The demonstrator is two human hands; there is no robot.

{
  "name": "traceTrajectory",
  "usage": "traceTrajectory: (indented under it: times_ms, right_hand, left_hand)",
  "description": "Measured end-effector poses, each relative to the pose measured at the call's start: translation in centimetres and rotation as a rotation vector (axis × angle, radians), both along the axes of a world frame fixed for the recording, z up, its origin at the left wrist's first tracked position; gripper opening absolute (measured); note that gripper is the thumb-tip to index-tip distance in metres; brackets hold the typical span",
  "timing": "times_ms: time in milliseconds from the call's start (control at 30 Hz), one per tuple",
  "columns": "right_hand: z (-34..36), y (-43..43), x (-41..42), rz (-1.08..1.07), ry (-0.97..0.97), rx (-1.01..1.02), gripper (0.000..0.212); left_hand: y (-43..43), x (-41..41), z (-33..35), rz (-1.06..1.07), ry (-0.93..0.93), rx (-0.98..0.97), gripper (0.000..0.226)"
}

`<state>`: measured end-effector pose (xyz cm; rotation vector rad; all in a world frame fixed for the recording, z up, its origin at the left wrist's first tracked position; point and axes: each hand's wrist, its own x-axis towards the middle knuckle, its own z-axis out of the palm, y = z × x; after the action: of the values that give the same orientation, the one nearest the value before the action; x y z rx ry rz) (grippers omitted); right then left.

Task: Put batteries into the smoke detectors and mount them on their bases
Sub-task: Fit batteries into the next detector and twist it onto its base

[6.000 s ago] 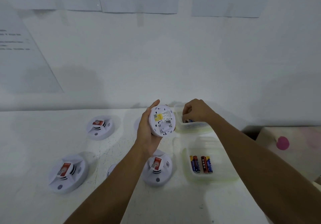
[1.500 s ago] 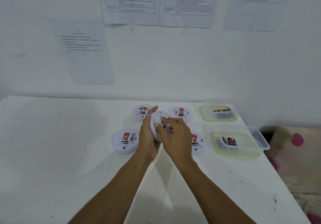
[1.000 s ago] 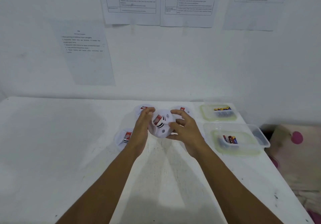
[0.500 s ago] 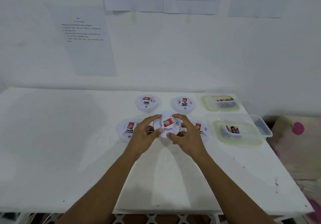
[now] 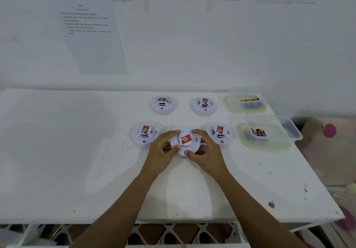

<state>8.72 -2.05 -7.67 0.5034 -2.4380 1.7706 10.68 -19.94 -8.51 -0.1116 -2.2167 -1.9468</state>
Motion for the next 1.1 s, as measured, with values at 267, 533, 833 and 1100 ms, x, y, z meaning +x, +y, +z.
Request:
traceTrajectory:
  times_ms: [267, 533, 833, 1100]
  right_hand:
    - [-0.8, -0.1, 0.0, -0.019, 0.029, -0.002, 0.057]
    - [-1.0, -0.1, 0.0, -0.013, 0.043, -0.007, 0.057]
    - [-1.1, 0.5, -0.3, -0.007, -0.034, -0.059, 0.039]
    - [-1.4, 0.7, -0.5, -0.008, -0.061, -0.062, 0.04]
  left_hand:
    - [-0.1, 0.1, -0.2, -0.017, 0.006, 0.013, 0.043]
    - [0.0, 0.2, -0.1, -0.01, 0.017, 0.013, 0.043]
    - [0.1, 0.1, -0.3, 0.01, 0.003, 0.01, 0.042]
    - [0.2, 0.1, -0.3, 0.012, -0.014, 0.02, 0.038]
